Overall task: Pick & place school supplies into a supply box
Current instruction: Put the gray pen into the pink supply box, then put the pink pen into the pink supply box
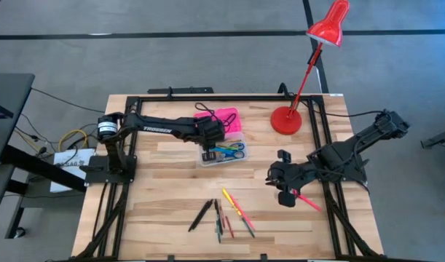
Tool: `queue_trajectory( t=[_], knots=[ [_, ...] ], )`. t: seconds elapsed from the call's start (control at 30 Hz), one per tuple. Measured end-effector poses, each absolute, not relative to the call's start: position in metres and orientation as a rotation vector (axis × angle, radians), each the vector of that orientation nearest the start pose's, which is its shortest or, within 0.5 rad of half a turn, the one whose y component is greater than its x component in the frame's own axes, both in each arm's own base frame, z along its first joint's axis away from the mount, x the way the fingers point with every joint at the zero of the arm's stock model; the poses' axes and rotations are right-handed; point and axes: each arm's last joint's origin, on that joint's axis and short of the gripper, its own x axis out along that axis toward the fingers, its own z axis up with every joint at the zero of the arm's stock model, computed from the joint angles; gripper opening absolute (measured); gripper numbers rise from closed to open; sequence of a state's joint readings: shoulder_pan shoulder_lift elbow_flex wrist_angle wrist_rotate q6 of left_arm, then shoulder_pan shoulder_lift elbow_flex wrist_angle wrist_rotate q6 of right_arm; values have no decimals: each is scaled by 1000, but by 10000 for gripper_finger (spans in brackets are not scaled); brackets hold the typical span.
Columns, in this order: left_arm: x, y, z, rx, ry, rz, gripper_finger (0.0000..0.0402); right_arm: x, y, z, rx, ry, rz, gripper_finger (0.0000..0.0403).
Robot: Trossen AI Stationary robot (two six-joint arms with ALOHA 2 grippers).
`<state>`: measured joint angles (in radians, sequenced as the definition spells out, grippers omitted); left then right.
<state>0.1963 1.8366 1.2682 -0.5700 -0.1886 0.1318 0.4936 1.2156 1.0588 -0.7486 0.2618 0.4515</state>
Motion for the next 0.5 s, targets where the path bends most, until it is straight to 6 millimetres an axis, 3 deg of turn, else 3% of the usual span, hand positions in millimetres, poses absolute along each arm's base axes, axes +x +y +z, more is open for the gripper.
queue_trajectory(
  t=[0.3, 0.5],
  knots=[
    [359, 76, 191, 65, 1171, 268, 97, 211, 106, 295, 111, 874, -56, 54],
    [367, 68, 214, -41, 1146, 191, 96, 187, 101, 282, 147, 1118, -184, 54]
  ],
)
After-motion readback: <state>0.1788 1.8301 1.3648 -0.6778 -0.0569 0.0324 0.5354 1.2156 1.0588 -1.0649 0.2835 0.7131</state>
